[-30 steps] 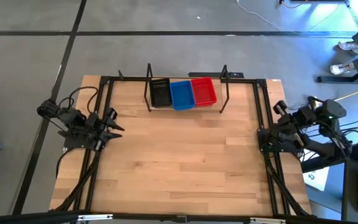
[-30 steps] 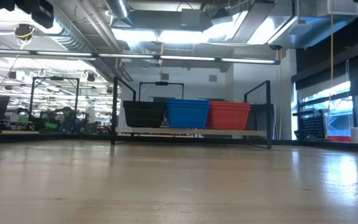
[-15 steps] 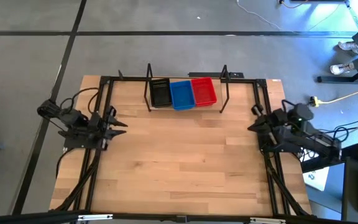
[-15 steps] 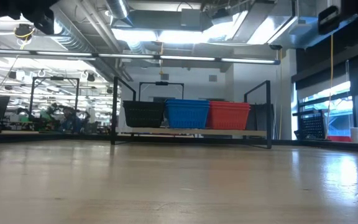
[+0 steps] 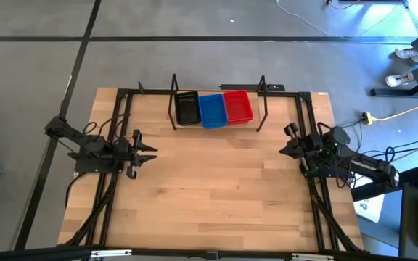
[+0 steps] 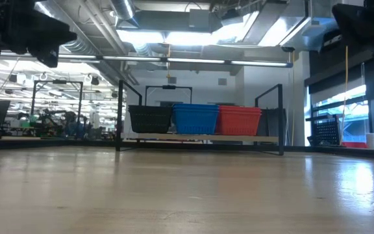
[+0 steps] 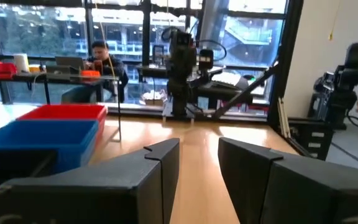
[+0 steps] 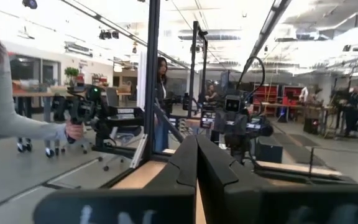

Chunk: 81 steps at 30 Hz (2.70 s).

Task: Stack baskets on shelf by color
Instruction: Return to Home Position

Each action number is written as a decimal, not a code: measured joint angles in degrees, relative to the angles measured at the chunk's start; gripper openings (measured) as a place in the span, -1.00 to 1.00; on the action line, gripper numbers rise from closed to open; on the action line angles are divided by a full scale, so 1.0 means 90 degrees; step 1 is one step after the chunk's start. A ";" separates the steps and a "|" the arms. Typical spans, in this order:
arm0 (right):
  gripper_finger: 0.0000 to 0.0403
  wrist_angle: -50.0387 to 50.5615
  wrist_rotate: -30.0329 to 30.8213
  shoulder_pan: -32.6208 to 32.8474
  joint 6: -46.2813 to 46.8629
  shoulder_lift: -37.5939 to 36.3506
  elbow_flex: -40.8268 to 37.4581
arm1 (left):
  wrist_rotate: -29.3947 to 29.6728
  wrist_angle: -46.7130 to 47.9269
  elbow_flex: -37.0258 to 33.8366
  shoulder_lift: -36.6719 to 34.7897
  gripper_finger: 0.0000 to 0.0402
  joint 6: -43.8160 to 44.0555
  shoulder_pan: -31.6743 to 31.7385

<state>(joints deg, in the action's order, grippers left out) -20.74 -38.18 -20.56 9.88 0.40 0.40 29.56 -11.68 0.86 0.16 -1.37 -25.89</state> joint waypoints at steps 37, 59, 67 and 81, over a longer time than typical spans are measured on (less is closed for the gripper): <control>-1.00 0.1822 0.1623 0.0000 -0.0469 0.0001 0.0000 | -0.0002 0.0393 -0.0043 -0.0002 -0.49 -0.0915 0.0000; -1.00 0.1817 0.1626 0.0000 -0.0455 -0.0002 0.0000 | -0.0004 0.0393 -0.0043 -0.0002 -0.49 -0.0915 -0.0001; -1.00 0.1815 0.1626 0.0000 -0.0467 -0.0002 0.0000 | -0.0003 0.0395 -0.0043 -0.0002 -0.49 -0.0915 0.0000; -1.00 0.1815 0.1626 -0.0001 -0.0455 0.0001 0.0000 | -0.0004 0.0393 -0.0043 -0.0002 -0.49 -0.0915 0.0000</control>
<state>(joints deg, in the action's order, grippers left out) -4.40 -23.55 -20.57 5.79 0.40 0.40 29.52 -8.14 0.47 0.14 -9.61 -25.89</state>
